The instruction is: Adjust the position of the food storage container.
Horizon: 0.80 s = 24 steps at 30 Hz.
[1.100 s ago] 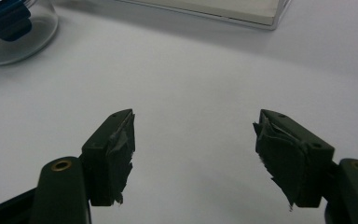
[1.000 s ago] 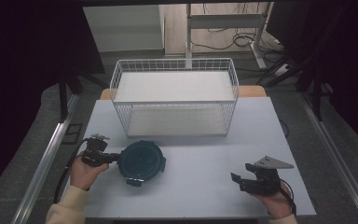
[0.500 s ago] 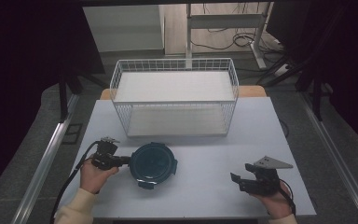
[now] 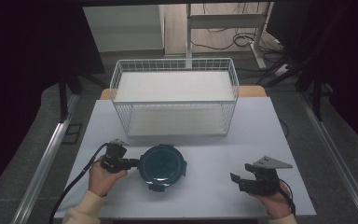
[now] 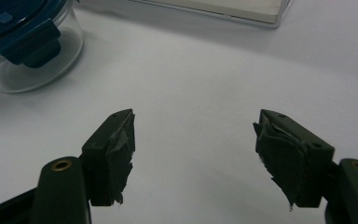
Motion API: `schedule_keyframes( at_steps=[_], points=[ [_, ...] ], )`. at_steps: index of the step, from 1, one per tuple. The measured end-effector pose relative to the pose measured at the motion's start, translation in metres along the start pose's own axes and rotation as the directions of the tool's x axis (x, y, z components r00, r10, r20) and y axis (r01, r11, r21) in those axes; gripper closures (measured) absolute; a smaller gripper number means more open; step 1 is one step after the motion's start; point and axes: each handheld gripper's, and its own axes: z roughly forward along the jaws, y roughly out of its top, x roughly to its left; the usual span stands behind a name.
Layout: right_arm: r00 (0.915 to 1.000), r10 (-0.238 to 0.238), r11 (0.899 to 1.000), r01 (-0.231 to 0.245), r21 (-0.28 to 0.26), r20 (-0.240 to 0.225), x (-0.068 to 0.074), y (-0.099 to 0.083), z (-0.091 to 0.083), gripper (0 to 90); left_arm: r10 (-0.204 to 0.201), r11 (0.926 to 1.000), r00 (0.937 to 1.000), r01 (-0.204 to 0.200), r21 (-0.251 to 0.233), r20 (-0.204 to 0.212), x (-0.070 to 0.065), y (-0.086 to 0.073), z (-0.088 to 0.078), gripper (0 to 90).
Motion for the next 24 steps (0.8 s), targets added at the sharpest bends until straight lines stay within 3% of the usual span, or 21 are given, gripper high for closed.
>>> schedule_keyframes(
  at_steps=[17,22,24],
  points=[
    [1.0,0.001,1.0,-0.001,-0.003,0.003,-0.0012,-0.0005,-0.0003,28.3,0.001,0.9999,0.9994,0.0,-0.013,0.034,-0.007,0.0013,0.0059,90.0],
    [1.0,0.004,1.0,-0.004,-0.009,0.006,-0.0014,-0.0005,-0.0014,28.2,0.033,0.9993,0.9974,-0.031,-0.022,0.065,-0.0028,0.0006,0.0058,90.0],
    [0.9999,0.004,1.0,-0.004,-0.015,0.01,-0.0012,-0.0005,-0.0023,28.1,0.046,0.998,0.9979,-0.044,-0.045,0.047,-0.0014,0.0005,0.0024,90.0]
  ],
)
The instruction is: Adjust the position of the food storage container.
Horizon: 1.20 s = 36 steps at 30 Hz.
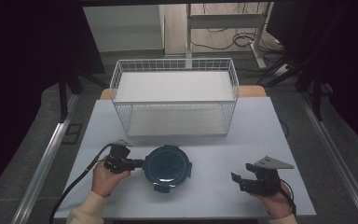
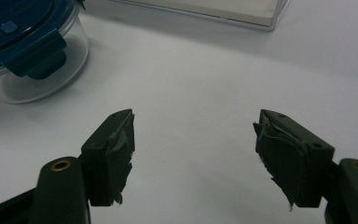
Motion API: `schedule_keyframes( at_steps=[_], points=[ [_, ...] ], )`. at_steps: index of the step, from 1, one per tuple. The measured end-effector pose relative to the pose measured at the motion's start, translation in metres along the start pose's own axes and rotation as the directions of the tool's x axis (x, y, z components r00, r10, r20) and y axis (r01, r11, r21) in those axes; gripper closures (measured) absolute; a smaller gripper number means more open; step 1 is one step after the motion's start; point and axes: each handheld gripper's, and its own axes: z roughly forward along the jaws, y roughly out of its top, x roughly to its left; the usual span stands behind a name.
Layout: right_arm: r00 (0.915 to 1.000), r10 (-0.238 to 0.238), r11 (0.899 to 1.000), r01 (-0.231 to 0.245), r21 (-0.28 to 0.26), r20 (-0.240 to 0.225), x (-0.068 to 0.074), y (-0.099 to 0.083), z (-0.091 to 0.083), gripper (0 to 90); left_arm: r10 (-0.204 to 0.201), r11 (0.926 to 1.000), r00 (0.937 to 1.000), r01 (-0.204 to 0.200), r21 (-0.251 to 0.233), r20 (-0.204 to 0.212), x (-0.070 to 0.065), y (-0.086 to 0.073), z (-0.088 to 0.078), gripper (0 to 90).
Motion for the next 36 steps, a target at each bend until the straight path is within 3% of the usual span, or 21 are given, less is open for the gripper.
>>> schedule_keyframes(
  at_steps=[1,2,5,7,9,11,14,17,19,22,28,33,36],
  points=[
    [1.0,0.0,1.0,0.0,0.0,0.0,0.0,0.0,0.0,28.1,0.0,1.0,1.0,0.0,0.0,0.0,0.0,0.0,0.0,88.5],
    [1.0,0.006,1.0,-0.006,-0.006,0.002,0.0,0.0,-0.001,28.1,-0.004,0.9995,0.9995,0.003,-0.031,-0.032,0.001,-0.001,-0.005,87.4],
    [1.0,0.005,1.0,-0.005,-0.008,0.0,0.001,0.002,0.001,28.0,0.017,0.999,0.9976,-0.02,-0.041,-0.068,0.0,-0.004,-0.014,81.5],
    [1.0,-0.003,1.0,0.003,-0.006,-0.002,0.002,0.003,0.002,27.9,0.0,0.9979,0.9983,-0.003,-0.065,-0.058,-0.001,-0.008,-0.02,72.4],
    [0.9999,-0.003,1.0,0.003,-0.008,-0.01,0.003,0.004,0.003,27.9,-0.037,0.9944,0.9992,0.036,-0.1,-0.015,-0.001,-0.012,-0.028,59.9],
    [0.9998,-0.009,1.0,0.008,-0.015,-0.019,0.005,0.006,0.004,27.9,-0.062,0.9902,0.9977,0.058,-0.127,-0.028,-0.003,-0.017,-0.034,46.4],
    [0.9991,-0.01,1.0,0.009,-0.022,-0.041,0.006,0.009,0.007,27.6,-0.06,0.9862,0.9975,0.053,-0.157,-0.037,-0.006,-0.023,-0.041,35.6],
    [0.9977,-0.016,1.0,0.014,-0.025,-0.066,0.008,0.013,0.012,26.9,-0.05,0.9841,0.9984,0.044,-0.172,-0.027,-0.009,-0.025,-0.042,32.0],
    [0.9964,-0.018,1.0,0.016,-0.022,-0.083,0.008,0.015,0.016,26.1,-0.047,0.9853,0.9988,0.048,-0.164,0.01,-0.01,-0.024,-0.04,29.9],
    [0.992,-0.005,1.0,0.001,-0.03,-0.126,0.01,0.02,0.02,25.5,-0.046,0.9865,0.9989,0.046,-0.157,0.002,-0.011,-0.025,-0.039,27.6],
    [0.9895,-0.006,0.998,-0.002,-0.06,-0.144,0.019,0.025,0.026,24.0,-0.072,0.9836,0.9974,0.069,-0.166,-0.01,-0.013,-0.026,-0.043,20.0],
    [0.987,-0.009,0.998,-0.001,-0.068,-0.161,0.028,0.024,0.026,23.3,-0.079,0.9844,0.9969,0.078,-0.158,0.002,-0.015,-0.026,-0.043,18.2],
    [0.9833,0.012,0.997,-0.025,-0.07,-0.182,0.032,0.026,0.025,21.7,-0.091,0.9829,0.9953,0.095,-0.158,0.033,-0.017,-0.026,-0.043,16.8]
  ],
)
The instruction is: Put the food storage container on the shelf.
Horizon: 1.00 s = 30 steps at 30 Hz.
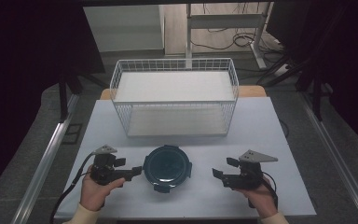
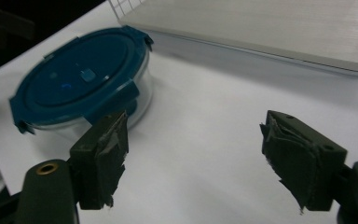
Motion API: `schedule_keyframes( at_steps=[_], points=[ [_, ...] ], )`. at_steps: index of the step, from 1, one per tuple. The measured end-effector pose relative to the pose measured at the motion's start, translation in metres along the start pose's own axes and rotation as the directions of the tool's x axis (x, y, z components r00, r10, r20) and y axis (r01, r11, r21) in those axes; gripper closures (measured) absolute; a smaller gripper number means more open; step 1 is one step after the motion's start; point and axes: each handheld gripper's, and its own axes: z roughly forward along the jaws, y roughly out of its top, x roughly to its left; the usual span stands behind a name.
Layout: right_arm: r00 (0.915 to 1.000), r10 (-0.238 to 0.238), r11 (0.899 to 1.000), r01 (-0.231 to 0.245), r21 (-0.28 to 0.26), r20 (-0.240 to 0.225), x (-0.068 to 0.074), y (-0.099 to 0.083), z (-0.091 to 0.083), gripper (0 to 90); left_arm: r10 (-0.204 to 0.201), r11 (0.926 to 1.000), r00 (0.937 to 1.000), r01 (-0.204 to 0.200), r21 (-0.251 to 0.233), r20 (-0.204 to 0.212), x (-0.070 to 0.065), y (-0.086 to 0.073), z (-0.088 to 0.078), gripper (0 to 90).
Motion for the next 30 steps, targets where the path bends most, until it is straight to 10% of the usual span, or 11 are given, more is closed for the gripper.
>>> schedule_keyframes(
  at_steps=[19,30],
  points=[
    [0.9816,0.153,0.985,-0.142,0.095,-0.115,0.035,0.019,0.041,16.4,-0.095,0.9953,0.9877,0.096,-0.007,0.124,0.002,0.008,0.013,13.2],
    [0.9584,0.248,0.962,-0.226,0.15,-0.142,0.048,0.022,0.073,15.5,-0.092,0.9947,0.9824,0.084,0.06,0.163,0.005,0.017,0.03,14.5]
  ],
)
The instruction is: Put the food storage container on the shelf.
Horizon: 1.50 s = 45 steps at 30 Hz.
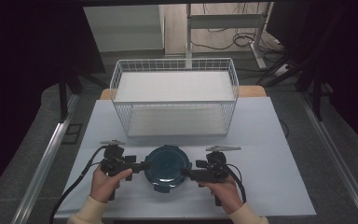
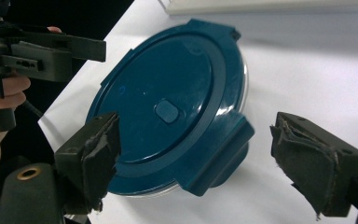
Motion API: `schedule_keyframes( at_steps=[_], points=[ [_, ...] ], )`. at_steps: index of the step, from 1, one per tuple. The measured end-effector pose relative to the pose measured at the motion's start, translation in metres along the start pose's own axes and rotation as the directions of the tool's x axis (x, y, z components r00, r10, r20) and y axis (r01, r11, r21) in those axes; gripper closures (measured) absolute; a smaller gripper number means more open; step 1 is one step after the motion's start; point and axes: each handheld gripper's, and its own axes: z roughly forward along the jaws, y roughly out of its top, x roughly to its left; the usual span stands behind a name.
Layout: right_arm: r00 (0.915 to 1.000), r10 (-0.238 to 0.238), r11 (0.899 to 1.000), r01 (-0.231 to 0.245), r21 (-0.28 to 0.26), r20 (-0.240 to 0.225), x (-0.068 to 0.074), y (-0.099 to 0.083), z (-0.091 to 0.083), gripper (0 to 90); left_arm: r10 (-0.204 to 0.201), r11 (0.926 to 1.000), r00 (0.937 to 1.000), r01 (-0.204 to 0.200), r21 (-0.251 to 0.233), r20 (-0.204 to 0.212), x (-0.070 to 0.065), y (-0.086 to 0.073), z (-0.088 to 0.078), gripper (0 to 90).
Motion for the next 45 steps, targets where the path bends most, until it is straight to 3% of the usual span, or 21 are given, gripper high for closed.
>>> schedule_keyframes(
  at_steps=[5,11,12,14,17,18,24,30,33,36,40,45],
  points=[
    [0.9989,0.046,0.999,-0.046,0.011,0.002,-0.001,-0.004,0.006,14.2,-0.018,0.9996,0.9995,0.018,0.02,0.025,-0.001,-0.001,0.01,14.5],
    [0.9957,0.092,0.996,-0.092,0.017,-0.008,-0.002,-0.006,0.014,14.0,-0.033,0.9989,0.9994,0.032,0.034,0.015,0.006,-0.001,0.016,14.3],
    [0.9943,0.106,0.994,-0.106,0.022,-0.013,-0.003,-0.007,0.017,14.0,-0.064,0.9973,0.9967,0.063,0.038,0.049,0.011,-0.001,0.02,14.3],
    [0.9926,0.12,0.992,-0.12,0.028,-0.016,-0.002,-0.007,0.02,14.0,-0.096,0.9948,0.9933,0.093,0.042,0.064,0.016,-0.002,0.024,14.3],
    [0.9894,0.142,0.989,-0.141,0.033,-0.028,-0.003,-0.007,0.025,14.1,-0.102,0.9937,0.9922,0.099,0.054,0.072,0.018,-0.002,0.027,15.8],
    [0.9894,0.142,0.989,-0.141,0.033,-0.028,-0.003,-0.007,0.025,14.1,-0.109,0.9928,0.9894,0.103,0.061,0.096,0.019,-0.002,0.029,15.8],
    [0.9823,0.185,0.981,-0.182,0.066,-0.031,-0.002,-0.012,0.036,14.3,-0.12,0.9899,0.9885,0.112,0.086,0.092,0.019,-0.004,0.033,21.2],
    [0.9673,0.251,0.967,-0.248,0.056,-0.038,-0.005,-0.013,0.035,20.1,-0.142,0.9873,0.9847,0.134,0.086,0.101,0.021,-0.005,0.034,24.3],
    [0.9685,0.247,0.969,-0.247,0.033,-0.026,-0.004,-0.012,0.03,26.2,-0.147,0.9867,0.9847,0.139,0.083,0.094,0.019,-0.005,0.033,25.3],
    [0.9623,0.27,0.963,-0.269,0.014,-0.036,-0.005,-0.014,0.028,29.1,-0.148,0.9873,0.9853,0.142,0.071,0.085,0.016,-0.006,0.03,28.0],
    [0.9614,0.272,0.962,-0.273,0.004,-0.039,-0.004,-0.015,0.025,31.3,-0.143,0.9887,0.9866,0.139,0.056,0.078,0.012,-0.008,0.025,30.5],
    [0.9663,0.249,0.968,-0.25,-0.018,-0.067,-0.004,-0.02,0.019,34.3,-0.126,0.9921,0.9886,0.125,0.011,0.083,0.006,-0.013,0.017,36.6]
  ],
)
